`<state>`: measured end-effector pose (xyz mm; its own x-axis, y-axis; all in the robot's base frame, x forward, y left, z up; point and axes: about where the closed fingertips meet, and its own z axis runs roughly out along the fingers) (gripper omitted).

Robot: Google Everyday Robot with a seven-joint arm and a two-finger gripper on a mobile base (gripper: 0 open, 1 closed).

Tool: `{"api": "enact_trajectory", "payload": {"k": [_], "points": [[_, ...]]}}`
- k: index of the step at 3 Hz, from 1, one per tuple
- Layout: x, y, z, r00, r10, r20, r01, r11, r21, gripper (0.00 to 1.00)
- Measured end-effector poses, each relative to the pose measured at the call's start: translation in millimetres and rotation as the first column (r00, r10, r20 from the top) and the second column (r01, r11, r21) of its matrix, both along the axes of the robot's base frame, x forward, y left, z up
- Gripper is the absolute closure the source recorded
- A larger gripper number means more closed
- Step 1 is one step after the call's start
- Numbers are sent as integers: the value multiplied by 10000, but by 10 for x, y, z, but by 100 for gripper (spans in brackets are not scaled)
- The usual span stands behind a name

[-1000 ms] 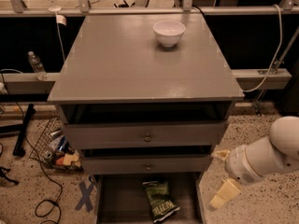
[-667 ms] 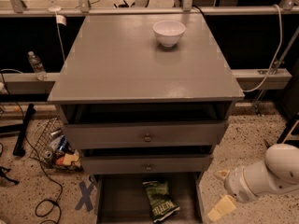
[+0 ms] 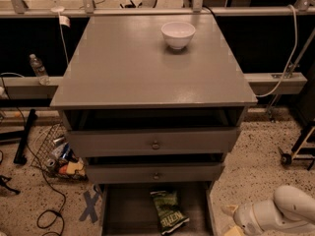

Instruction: Pick green jalapeno chip bag from bottom drawer and place on counter

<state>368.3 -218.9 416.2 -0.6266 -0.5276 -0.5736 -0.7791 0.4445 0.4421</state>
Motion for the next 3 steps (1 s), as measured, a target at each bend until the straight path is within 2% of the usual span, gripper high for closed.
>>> {"api": "enact_trajectory", "payload": {"k": [1, 2, 3], "points": [[-38, 30, -642, 9979, -321, -558, 374, 9947, 958, 0], [-33, 28, -624, 9981, -310, -536, 359, 9949, 938, 0], [123, 49, -776, 9977, -495, -455, 529, 9957, 766, 0]]}}
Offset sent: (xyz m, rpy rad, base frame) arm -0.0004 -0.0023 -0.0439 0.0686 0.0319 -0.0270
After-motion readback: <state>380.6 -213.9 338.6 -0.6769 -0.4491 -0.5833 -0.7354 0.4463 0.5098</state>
